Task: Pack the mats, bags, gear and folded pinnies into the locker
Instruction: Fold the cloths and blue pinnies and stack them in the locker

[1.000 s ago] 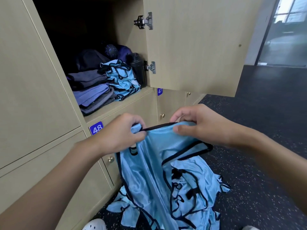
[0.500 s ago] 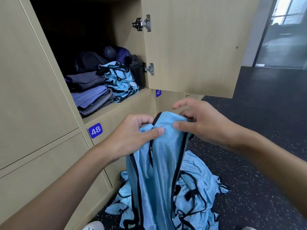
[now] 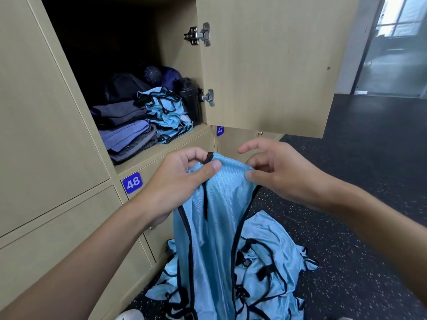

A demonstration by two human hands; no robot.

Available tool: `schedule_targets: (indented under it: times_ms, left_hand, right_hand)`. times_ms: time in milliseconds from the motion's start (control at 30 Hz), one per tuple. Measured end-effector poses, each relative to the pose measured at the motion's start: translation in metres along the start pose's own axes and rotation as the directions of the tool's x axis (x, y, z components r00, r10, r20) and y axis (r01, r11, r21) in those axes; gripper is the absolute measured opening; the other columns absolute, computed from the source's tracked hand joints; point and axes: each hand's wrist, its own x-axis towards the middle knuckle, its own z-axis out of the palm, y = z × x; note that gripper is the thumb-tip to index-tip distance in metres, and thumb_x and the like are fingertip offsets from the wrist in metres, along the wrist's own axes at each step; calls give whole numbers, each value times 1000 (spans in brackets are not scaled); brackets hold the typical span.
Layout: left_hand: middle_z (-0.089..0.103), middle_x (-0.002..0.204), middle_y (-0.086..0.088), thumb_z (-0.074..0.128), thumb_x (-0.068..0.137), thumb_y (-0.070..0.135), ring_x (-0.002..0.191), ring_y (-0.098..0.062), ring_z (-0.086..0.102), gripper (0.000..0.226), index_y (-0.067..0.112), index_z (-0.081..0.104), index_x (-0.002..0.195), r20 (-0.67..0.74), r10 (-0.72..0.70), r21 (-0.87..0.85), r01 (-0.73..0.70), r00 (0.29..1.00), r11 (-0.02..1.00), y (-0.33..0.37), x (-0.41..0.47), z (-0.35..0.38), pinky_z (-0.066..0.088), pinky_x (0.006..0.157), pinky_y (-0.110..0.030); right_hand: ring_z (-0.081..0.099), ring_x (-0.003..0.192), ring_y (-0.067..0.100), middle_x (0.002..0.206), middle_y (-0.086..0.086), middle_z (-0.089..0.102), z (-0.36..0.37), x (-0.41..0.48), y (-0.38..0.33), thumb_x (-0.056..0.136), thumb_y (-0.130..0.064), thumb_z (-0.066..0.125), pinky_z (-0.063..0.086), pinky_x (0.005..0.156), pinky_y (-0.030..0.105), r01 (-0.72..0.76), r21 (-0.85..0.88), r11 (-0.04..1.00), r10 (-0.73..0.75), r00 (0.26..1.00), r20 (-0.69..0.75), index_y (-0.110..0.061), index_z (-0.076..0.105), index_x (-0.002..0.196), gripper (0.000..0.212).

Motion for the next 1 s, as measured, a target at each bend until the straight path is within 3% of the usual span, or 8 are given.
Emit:
schedule_targets:
  times_ms: [233,300,367,533,667,867,933,1000]
  left_hand:
    - [63,77,-1,67,92,20,70,-14,57,14,15,57,82,-73,2,-21,-4,997,1000,3,2,-6,46,66,-26]
    - [66,80,-1,67,93,19,76,-18,60,5,16,64,95,-80,11,19,-10,997,1000,2,2,-8,47,76,-35]
    - [71,85,8,68,92,20,85,-12,67,20,20,68,112,-80,7,74,-1,997,997,0,1,-6,51,88,-34]
    - [73,84,11,69,92,14,81,-3,65,9,18,75,87,-106,99,190,-77,989,979,1,1,-4,51,84,-25]
    - [73,83,11,68,92,10,82,-1,64,13,19,74,88,-113,166,231,-136,980,963,1,1,-4,50,81,-17]
    - [66,86,11,72,88,8,88,1,61,21,27,64,90,-187,245,353,-167,951,920,-1,0,0,42,85,-8]
    - [67,80,19,72,88,11,83,4,60,19,27,64,83,-198,263,396,-168,944,903,2,-2,1,42,81,-8]
    - [66,74,26,73,88,15,76,7,60,17,28,67,77,-170,254,427,-161,952,890,6,-5,1,40,74,-6]
  right_hand:
    - [65,72,17,87,0,76,-1,1,2,92,0,61,52,73,25,18,-116,993,-20,1000,-15,-20,62,105,24]
    - [66,72,9,88,-2,75,-2,1,1,93,-3,61,51,73,21,23,-108,994,-26,999,-29,-23,63,101,21]
    - [63,69,2,85,-4,74,-2,1,0,93,-5,62,48,70,15,33,-93,995,-37,998,-48,-25,62,97,21]
    - [53,61,6,76,4,71,-1,-2,-1,90,-15,69,43,64,17,37,-73,997,-38,999,-16,-23,61,104,18]
    - [54,67,15,77,15,67,1,-2,-4,89,-2,67,44,66,28,17,58,998,-20,998,51,-20,56,111,30]
    - [45,55,15,60,-4,57,6,-3,-7,95,2,57,43,53,37,-26,157,987,28,1000,-9,-12,73,83,24]
    - [62,59,15,63,3,68,7,-2,-10,97,11,42,61,68,37,-102,331,938,95,995,40,1,71,95,30]
    - [73,77,21,86,18,75,9,-1,-12,95,18,34,61,76,30,-157,490,858,117,987,112,10,66,102,33]
